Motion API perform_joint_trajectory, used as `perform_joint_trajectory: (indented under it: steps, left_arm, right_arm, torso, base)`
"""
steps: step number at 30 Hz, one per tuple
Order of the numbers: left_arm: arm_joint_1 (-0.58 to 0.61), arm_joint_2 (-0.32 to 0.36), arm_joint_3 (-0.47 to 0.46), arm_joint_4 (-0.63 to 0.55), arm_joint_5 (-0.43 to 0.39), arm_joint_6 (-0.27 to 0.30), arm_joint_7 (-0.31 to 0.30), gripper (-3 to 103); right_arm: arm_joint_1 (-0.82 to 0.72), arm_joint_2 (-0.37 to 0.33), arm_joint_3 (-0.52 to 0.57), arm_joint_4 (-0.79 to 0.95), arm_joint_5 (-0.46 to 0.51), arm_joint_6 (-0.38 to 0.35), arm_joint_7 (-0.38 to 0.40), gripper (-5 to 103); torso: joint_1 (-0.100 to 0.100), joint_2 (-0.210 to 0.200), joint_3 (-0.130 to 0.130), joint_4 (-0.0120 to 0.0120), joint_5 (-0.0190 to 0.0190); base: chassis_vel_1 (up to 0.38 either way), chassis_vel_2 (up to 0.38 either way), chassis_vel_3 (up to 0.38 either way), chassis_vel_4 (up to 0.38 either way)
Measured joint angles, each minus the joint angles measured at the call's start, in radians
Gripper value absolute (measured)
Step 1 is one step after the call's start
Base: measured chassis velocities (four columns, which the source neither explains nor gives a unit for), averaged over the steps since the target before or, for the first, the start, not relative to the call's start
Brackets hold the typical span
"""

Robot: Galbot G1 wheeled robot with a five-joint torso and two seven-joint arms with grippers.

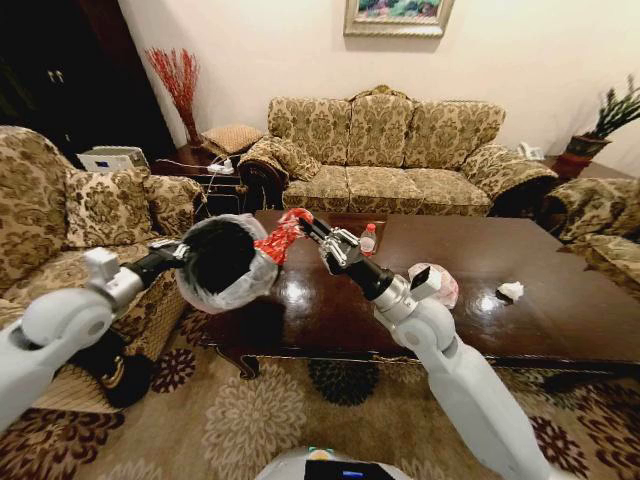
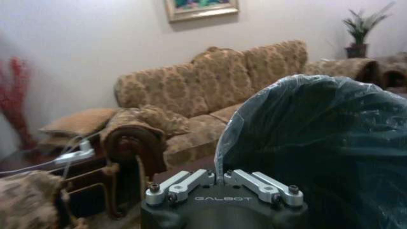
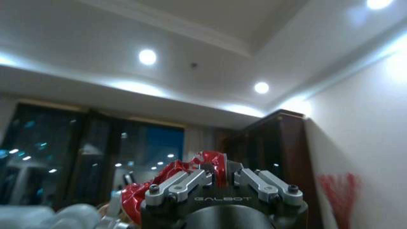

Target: Move to the front of the table and place the trash on the table into the trash bin.

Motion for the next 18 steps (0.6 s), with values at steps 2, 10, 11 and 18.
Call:
perform_joint_trajectory:
  steps: [2,10,11,18]
  left_arm:
    - [0.001,0.012,-0.001,-0.011,-0.024,0.01,-0.006,2]
    - [0.021,0.048,-0.011,-0.069,-0.146,0.061,-0.028,2]
    - [0.025,0.064,-0.016,-0.072,-0.167,0.067,-0.028,2]
    - [0.025,0.168,-0.03,-0.079,-0.235,0.123,-0.022,2]
  right_arm:
    - [0.041,0.005,-0.032,-0.022,-0.012,0.008,-0.007,9]
    - [0.166,0.032,-0.146,-0.124,-0.086,0.04,-0.022,9]
    - [0.18,0.034,-0.159,-0.137,-0.096,0.043,-0.024,9]
    - [0.251,0.04,-0.189,-0.208,-0.163,0.063,-0.032,21]
  torso:
    - [0.0,0.0,0.0,0.0002,-0.0004]
    - [0.0,0.0,0.0,0.0007,-0.0008]
    - [0.0,0.0,0.0,0.0006,-0.0008]
    - [0.0,0.0,0.0,0.0005,-0.0004]
  base:
    - [0.0,0.0,0.0,0.0]
    - [0.0,0.0,0.0,0.0]
    - [0.0,0.0,0.0,0.0]
    - [0.0,0.0,0.0,0.0]
